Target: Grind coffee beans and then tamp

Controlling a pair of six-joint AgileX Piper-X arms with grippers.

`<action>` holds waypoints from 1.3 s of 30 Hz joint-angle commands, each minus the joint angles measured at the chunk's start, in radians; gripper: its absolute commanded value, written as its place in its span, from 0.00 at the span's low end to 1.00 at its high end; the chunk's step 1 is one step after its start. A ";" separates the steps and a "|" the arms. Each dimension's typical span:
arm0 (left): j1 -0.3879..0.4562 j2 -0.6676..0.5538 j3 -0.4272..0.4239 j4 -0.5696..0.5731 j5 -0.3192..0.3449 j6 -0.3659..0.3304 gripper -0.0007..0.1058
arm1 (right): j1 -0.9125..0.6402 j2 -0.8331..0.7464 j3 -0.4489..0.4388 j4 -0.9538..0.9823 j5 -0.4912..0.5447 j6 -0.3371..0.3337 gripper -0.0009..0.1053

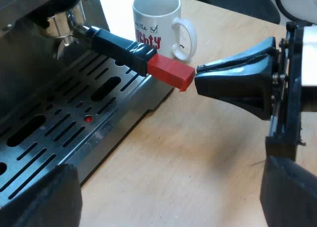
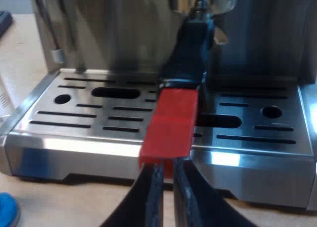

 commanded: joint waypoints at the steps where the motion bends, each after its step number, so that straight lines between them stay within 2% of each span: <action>1: -0.004 -0.002 -0.001 -0.004 0.006 0.006 0.75 | -0.023 0.001 -0.002 -0.013 0.007 -0.003 0.08; 23: -0.004 -0.002 -0.001 -0.004 0.006 0.006 0.75 | -0.048 0.001 -0.002 -0.023 0.014 -0.003 0.08; 29: -0.004 -0.002 -0.001 -0.004 0.006 0.006 0.75 | -0.056 0.001 -0.002 -0.059 0.077 -0.003 0.08; 35: -0.004 -0.002 -0.001 -0.004 0.006 0.006 0.75 | -0.110 0.001 -0.002 -0.087 0.007 -0.003 0.08; 39: -0.004 -0.002 -0.001 -0.004 0.006 0.006 0.75 | -0.139 0.001 -0.002 -0.103 -0.003 -0.005 0.08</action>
